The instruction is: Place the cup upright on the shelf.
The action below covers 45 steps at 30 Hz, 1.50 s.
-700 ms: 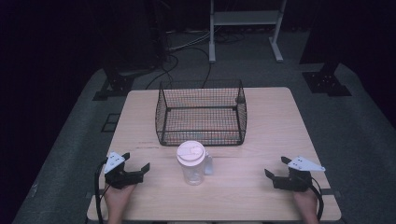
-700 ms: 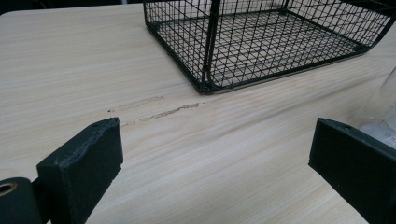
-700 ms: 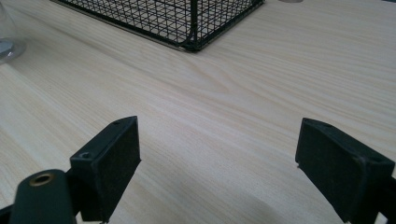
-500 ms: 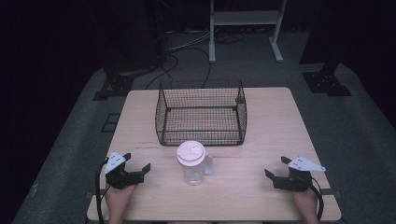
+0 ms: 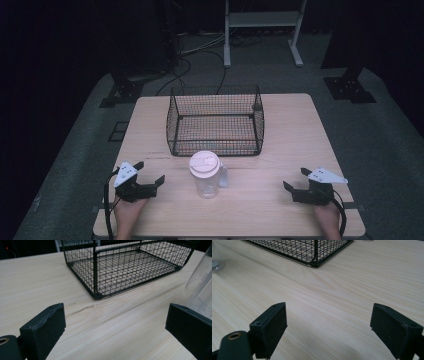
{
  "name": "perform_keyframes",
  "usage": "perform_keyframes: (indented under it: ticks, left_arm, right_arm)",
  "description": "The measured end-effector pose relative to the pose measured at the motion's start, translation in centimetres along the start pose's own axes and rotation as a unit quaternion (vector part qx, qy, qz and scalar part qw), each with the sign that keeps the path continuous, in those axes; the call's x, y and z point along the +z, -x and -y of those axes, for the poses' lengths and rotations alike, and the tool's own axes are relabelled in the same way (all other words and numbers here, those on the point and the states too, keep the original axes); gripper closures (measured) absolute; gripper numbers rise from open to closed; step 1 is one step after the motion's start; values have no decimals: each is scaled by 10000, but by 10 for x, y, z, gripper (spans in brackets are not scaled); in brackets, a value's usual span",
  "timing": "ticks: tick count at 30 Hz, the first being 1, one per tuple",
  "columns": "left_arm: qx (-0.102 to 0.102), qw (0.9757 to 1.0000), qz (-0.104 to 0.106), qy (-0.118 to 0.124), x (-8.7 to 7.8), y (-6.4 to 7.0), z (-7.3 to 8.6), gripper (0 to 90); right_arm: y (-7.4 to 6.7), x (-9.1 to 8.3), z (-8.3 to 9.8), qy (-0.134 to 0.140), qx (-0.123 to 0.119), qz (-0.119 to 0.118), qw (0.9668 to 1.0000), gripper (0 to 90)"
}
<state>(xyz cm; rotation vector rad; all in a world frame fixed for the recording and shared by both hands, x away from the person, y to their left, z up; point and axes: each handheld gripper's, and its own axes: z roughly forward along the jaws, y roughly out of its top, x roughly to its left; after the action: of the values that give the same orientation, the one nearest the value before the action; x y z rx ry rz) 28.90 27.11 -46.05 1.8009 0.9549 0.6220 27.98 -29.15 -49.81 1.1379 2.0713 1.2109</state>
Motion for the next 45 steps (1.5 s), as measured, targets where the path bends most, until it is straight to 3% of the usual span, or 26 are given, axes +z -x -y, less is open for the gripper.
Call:
perform_keyframes:
  ticks: [5,11,18,24,30,31,32,33,34,35,36,37,39,40,42,45]
  left_arm:
    - [-13,9998,149,135,-2,3,-8,19]
    - [236,9991,303,155,-6,8,-24,19]
    - [514,9957,769,95,-17,11,-47,18]
    - [603,9929,1025,99,-21,15,-61,18]
    - [807,9867,1406,96,-19,25,-78,17]
    - [807,9867,1406,96,-19,25,-78,15]
    - [852,9840,1562,57,-18,28,-83,15]
    - [852,9840,1562,57,-18,28,-83,15]
    - [945,9807,1711,8,-16,32,-87,15]
    - [945,9807,1711,8,-16,32,-87,15]
    - [1017,9775,1846,-27,-14,36,-90,15]
    - [1017,9775,1846,-27,-14,36,-90,15]
    - [1122,9742,1958,-75,-12,42,-95,15]
    - [1122,9742,1958,-75,-12,42,-95,15]
    - [1192,9711,2063,-122,-10,46,-99,15]
    - [1258,9689,2124,-159,-8,48,-102,15]
  right_arm:
    - [0,0,0,0,-1,-3,10000,129]
    - [0,0,0,-6,-13,-1,10000,129]
    - [0,0,0,-14,0,7,10000,129]
    - [0,0,0,-10,-2,12,10000,129]
    - [0,0,0,-8,0,10,10000,129]
    - [0,0,0,-8,0,10,10000,129]
    - [0,0,0,-6,2,7,10000,129]
    - [0,0,0,-6,2,7,10000,129]
    - [0,0,0,-6,-4,5,10000,129]
    - [0,0,0,-6,-4,5,10000,129]
    - [0,0,0,-7,-3,3,10000,129]
    - [0,0,0,-9,0,2,10000,129]
    - [0,0,0,-9,0,-5,10000,129]
    - [0,0,0,-9,0,-5,10000,129]
    - [0,0,0,-3,-6,-13,10000,129]
    - [0,0,0,-3,-5,-17,10000,129]
